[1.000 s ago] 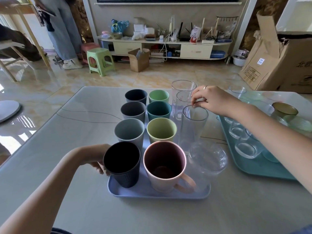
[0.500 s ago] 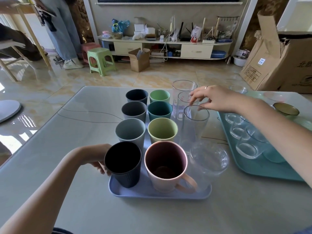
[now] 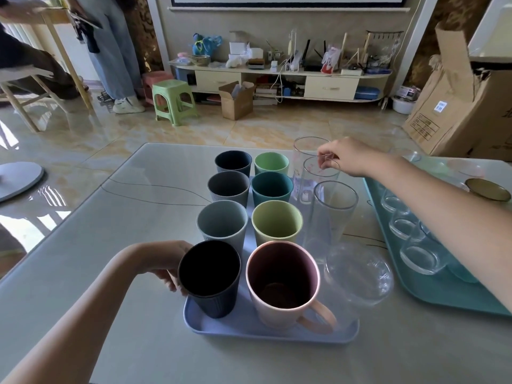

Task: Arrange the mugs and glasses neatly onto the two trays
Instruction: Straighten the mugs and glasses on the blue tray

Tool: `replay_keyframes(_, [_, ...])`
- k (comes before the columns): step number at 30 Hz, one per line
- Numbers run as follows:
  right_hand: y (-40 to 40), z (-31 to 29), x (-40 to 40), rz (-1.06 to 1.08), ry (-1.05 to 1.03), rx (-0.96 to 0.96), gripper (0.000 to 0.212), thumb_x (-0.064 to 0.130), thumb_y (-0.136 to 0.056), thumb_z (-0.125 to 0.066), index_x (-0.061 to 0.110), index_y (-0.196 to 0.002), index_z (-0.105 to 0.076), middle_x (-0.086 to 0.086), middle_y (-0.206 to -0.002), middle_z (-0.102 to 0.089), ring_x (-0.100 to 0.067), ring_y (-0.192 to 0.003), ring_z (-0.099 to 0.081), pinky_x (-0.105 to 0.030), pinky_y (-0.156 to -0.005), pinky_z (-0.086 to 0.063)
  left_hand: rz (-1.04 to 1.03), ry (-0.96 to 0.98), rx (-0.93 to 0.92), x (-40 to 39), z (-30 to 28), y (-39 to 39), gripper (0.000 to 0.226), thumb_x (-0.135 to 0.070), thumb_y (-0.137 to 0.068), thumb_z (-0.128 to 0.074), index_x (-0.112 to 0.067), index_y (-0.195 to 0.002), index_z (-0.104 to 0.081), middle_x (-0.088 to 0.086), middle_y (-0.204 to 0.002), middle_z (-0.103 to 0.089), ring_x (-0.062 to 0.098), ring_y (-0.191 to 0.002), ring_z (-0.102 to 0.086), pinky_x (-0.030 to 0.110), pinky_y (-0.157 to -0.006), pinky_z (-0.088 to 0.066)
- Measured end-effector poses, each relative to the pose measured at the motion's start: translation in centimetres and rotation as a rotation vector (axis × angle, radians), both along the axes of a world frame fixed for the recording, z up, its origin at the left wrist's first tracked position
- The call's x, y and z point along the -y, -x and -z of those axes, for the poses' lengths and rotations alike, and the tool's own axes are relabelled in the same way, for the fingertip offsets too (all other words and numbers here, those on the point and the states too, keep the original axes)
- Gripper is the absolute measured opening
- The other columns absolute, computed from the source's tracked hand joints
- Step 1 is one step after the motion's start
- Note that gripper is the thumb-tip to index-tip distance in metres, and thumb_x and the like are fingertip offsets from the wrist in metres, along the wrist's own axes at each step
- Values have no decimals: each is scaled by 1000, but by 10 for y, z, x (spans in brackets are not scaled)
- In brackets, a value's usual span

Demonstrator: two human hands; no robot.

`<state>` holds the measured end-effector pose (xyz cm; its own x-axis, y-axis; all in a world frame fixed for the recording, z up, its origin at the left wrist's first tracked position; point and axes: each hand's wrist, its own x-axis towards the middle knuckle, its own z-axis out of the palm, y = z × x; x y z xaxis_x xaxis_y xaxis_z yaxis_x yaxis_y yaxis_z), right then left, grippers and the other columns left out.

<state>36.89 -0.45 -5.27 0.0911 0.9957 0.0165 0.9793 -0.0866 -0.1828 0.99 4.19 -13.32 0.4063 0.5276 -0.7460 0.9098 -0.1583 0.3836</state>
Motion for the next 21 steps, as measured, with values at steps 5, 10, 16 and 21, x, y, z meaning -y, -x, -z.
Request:
replay_keyframes(5, [-3, 0, 4, 18, -11, -21, 18, 7, -89, -57, 23, -83, -60, 4, -88, -67, -18, -93, -62, -33, -89, -47, -71, -6, 59, 6, -4, 2, 32, 1, -90, -44, -16, -63, -51, -7, -35, -53, 6, -33, -51, 17, -41, -40])
replay_keyframes(10, [-2, 3, 8, 22, -47, -24, 16, 9, -90, -57, 23, -83, -60, 4, -88, -68, -19, -94, -64, -38, -90, -50, -103, -22, 94, 6, 0, 4, 46, 4, -86, -33, -16, -51, -54, -2, -36, -53, 8, -31, -50, 16, -38, -37])
replay_keyframes(16, [1, 6, 7, 39, -71, -34, 16, 8, -90, -56, 23, -86, -61, -1, -97, -71, -21, -95, -64, -40, -91, -50, -94, -13, 104, 6, -1, 5, 52, 6, -84, -32, -18, -45, -56, -2, -38, -54, 8, -33, -51, 16, -39, -38])
replay_keyframes(21, [0, 6, 5, 36, -54, -31, 15, 9, -91, -55, 22, -87, -61, -3, -100, -71, -20, -95, -64, -39, -91, -49, -101, 3, 119, 7, -4, 6, 48, 5, -86, -34, -17, -50, -58, 0, -41, -57, 10, -35, -54, 18, -40, -41])
